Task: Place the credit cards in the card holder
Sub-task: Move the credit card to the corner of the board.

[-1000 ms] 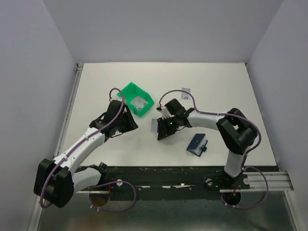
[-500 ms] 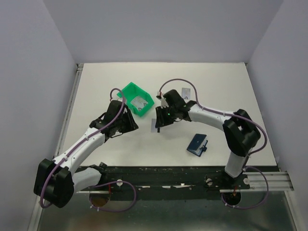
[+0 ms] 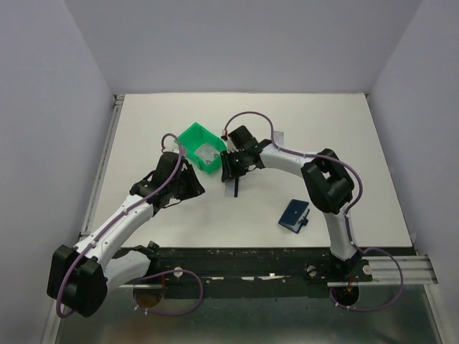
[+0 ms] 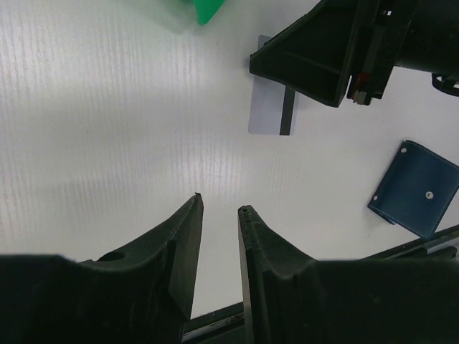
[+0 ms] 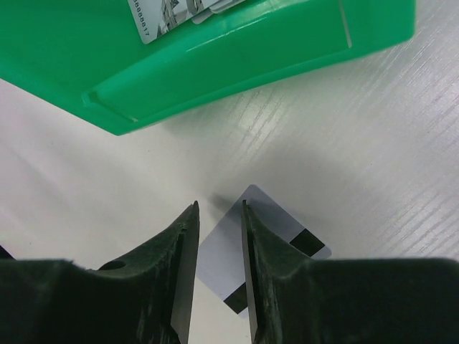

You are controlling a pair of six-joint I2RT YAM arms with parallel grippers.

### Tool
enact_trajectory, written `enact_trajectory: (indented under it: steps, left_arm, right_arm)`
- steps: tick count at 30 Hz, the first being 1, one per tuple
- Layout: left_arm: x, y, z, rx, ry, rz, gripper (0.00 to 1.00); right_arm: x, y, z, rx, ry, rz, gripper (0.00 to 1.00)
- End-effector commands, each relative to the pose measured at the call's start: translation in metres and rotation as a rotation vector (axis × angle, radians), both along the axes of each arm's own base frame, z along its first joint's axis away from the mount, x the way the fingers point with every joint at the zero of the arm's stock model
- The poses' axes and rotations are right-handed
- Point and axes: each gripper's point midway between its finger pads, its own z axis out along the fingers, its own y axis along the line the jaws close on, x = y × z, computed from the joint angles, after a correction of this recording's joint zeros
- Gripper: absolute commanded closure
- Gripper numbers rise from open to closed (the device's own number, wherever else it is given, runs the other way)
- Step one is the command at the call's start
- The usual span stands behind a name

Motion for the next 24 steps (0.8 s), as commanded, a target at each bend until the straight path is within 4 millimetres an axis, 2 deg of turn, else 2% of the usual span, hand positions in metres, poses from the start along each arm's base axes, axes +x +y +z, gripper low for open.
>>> enact_trajectory:
  steps: [1, 3, 9, 15, 17, 19, 21, 24]
  left_arm:
    - [-0.005, 0.002, -0.008, 0.014, 0.013, -0.008, 0.6]
    - [-0.005, 0.002, -0.009, 0.015, 0.016, -0.011, 0.6]
    - [-0.003, 0.001, -0.013, 0.01, 0.016, -0.012, 0.6]
    - [-0.002, -0.003, -0.018, 0.004, 0.03, -0.021, 0.61]
    - [-0.002, -0.003, -0.02, 0.006, 0.034, -0.024, 0.61]
    - [-0.002, -0.002, -0.021, 0.011, 0.034, -0.025, 0.61]
    - [-0.002, -0.003, -0.02, 0.01, 0.033, -0.026, 0.61]
    - [-0.002, -0.003, -0.02, 0.008, 0.033, -0.024, 0.61]
  right_arm:
    - [-0.013, -0.011, -0.023, -0.054, 0.073, 0.003, 0.62]
    - [-0.02, -0.017, -0.027, -0.064, 0.081, 0.002, 0.62]
    - [-0.057, -0.06, -0.048, -0.129, 0.102, -0.035, 0.63]
    - [-0.121, -0.098, -0.06, -0.11, 0.171, -0.051, 0.63]
    - [-0.133, -0.103, -0.053, -0.091, 0.172, -0.043, 0.63]
    - [-0.136, -0.103, -0.038, -0.063, 0.151, -0.039, 0.63]
    - [-0.129, -0.102, -0.018, -0.043, 0.097, -0.039, 0.63]
    - [-0.109, -0.094, 0.022, -0.015, 0.003, -0.048, 0.61]
